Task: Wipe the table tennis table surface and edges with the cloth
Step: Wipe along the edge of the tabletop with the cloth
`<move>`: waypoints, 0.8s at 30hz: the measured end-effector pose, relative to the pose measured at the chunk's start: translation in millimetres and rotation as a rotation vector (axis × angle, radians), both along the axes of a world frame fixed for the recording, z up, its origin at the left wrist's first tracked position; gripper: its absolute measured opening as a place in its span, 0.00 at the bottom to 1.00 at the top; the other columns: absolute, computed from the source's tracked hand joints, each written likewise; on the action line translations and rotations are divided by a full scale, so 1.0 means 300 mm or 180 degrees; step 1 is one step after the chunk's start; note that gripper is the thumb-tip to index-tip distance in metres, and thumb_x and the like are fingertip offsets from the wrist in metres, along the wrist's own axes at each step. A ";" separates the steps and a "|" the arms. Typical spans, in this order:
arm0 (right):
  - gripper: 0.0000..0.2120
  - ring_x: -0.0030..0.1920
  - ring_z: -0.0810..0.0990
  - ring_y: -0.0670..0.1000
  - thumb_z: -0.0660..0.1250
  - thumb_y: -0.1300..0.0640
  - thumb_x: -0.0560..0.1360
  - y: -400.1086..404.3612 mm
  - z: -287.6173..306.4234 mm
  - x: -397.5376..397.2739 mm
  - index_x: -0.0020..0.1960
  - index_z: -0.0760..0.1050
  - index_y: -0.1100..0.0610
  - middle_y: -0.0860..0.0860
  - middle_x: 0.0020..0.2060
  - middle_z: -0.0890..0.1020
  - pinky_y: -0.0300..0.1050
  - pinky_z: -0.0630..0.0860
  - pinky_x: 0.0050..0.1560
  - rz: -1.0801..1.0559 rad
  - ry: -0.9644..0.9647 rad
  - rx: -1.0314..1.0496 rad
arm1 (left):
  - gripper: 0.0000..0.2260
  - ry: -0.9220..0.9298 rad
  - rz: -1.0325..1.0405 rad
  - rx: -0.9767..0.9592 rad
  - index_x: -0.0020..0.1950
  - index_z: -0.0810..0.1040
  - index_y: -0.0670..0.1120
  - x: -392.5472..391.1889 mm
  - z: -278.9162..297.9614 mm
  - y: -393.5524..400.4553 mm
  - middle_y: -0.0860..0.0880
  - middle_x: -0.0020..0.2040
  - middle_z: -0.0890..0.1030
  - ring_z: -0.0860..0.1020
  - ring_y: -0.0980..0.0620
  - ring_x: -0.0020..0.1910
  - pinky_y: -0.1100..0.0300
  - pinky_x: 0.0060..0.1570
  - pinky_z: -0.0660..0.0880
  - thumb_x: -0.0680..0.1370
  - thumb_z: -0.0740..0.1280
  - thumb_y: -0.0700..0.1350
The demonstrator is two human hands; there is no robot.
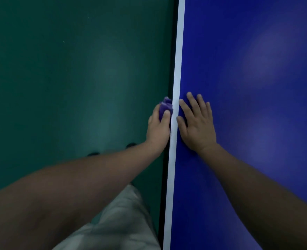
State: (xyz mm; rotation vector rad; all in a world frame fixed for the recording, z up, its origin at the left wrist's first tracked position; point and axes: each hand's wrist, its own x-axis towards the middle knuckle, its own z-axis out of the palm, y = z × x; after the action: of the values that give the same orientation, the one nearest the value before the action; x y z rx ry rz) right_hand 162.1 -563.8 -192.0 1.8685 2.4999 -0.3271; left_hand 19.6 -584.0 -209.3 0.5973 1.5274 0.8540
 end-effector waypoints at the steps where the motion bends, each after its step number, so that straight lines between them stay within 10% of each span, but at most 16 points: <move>1: 0.27 0.81 0.49 0.56 0.50 0.43 0.83 0.000 -0.003 0.002 0.79 0.60 0.51 0.51 0.81 0.56 0.59 0.47 0.79 -0.0001 -0.0025 0.0016 | 0.22 -0.0002 0.0008 -0.0029 0.73 0.69 0.60 0.006 0.002 -0.034 0.49 0.67 0.76 0.77 0.49 0.64 0.44 0.67 0.72 0.79 0.58 0.59; 8: 0.27 0.81 0.50 0.55 0.51 0.42 0.82 -0.002 0.002 -0.003 0.78 0.62 0.51 0.51 0.81 0.56 0.58 0.46 0.79 0.0025 -0.0095 0.0065 | 0.17 -0.0048 -0.0052 -0.0323 0.74 0.69 0.59 0.007 -0.002 -0.230 0.48 0.67 0.75 0.76 0.52 0.63 0.46 0.67 0.73 0.84 0.60 0.54; 24: 0.18 0.75 0.64 0.63 0.60 0.53 0.82 0.453 0.042 -0.044 0.66 0.76 0.61 0.60 0.74 0.69 0.64 0.61 0.74 -0.0035 0.0412 0.0656 | 0.22 -0.0020 -0.0014 -0.0054 0.73 0.71 0.55 -0.042 0.008 0.354 0.47 0.64 0.76 0.76 0.50 0.62 0.46 0.66 0.73 0.79 0.59 0.57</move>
State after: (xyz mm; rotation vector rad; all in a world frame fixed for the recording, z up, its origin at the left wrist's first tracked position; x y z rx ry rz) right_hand 148.8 -427.8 -179.4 1.9941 2.7030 -0.2033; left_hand 6.9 -477.7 -206.8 0.5848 1.5257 0.8381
